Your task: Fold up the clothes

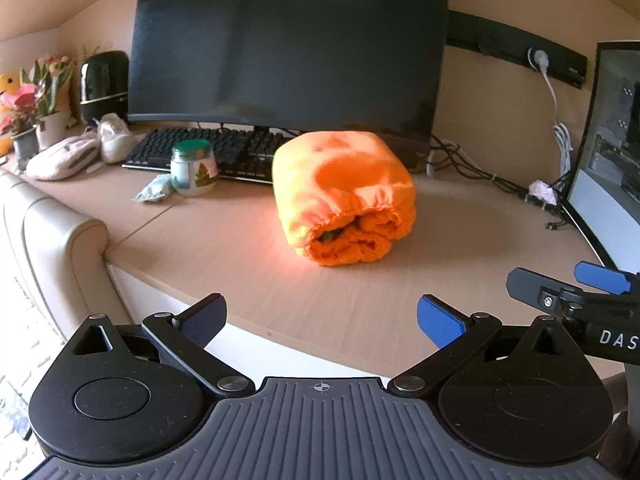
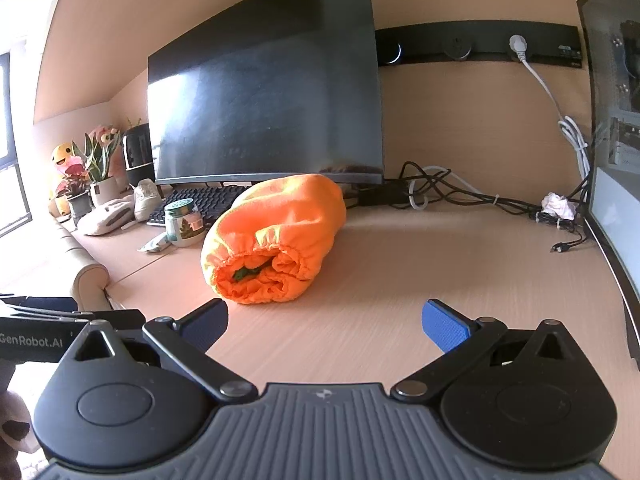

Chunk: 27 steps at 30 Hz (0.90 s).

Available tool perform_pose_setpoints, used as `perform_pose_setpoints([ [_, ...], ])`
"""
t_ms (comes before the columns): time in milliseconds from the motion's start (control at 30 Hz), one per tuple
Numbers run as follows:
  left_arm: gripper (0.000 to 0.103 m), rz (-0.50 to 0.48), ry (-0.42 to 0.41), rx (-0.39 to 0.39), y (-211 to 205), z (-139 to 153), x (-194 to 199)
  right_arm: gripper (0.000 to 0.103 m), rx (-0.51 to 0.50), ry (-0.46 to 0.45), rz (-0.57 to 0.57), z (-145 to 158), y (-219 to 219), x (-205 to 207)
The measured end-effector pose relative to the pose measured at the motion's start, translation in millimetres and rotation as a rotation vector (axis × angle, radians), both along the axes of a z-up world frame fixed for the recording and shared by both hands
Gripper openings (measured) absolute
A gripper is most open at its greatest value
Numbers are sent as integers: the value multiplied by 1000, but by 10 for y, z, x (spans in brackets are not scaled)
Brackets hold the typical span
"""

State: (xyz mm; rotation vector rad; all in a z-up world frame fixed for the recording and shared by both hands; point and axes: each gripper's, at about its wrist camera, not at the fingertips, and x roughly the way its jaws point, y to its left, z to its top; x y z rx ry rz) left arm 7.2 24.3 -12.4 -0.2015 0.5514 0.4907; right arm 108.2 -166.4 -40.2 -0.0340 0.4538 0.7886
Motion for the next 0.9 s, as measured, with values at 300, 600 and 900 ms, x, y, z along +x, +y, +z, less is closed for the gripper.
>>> perform_pose_setpoints([
  [300,103,-7,4,-11,-13,-24,18,103,-13,9,-3,-14,-18,6],
  [600,103,-6,5,-18,-29,-41,22,103,-24,19,9,-40,-22,3],
  [900,103,-5,-1,-16,-46,-38,22,103,-15,10,-1,-31,-48,-4],
])
